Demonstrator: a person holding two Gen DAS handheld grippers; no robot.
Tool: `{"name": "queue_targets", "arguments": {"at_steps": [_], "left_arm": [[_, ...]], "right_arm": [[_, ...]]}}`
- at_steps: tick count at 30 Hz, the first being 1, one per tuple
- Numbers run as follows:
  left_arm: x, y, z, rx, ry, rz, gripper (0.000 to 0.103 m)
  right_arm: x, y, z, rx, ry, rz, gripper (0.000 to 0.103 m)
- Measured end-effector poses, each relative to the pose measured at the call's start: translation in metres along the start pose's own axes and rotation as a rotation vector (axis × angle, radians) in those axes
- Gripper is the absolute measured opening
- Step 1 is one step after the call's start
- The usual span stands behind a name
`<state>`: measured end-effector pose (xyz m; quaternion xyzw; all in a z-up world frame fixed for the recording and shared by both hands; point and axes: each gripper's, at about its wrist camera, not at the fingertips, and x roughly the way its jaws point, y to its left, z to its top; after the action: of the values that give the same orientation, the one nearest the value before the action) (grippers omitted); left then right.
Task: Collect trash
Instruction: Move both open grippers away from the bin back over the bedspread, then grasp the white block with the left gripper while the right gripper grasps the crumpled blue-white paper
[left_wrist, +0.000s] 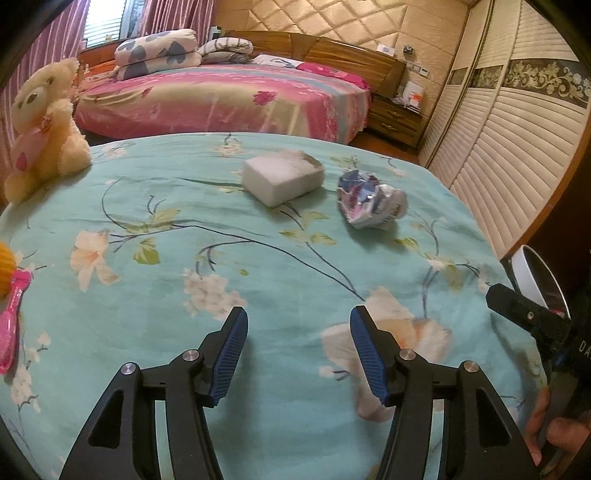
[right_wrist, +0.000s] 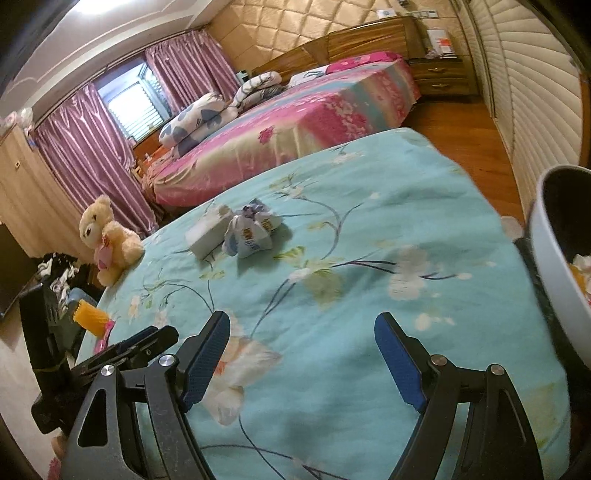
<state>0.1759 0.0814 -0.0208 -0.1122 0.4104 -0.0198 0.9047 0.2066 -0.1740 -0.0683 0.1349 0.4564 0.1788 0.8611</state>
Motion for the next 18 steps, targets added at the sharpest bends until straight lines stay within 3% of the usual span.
{"name": "queue_targets", "arguments": {"at_steps": [18], "left_arm": [[0.039,0.032,0.041,0.024,0.016,0.035,0.060]], "right_arm": [[0.044,0.025,0.023,-0.074,0.031,0.035,0.082]]}}
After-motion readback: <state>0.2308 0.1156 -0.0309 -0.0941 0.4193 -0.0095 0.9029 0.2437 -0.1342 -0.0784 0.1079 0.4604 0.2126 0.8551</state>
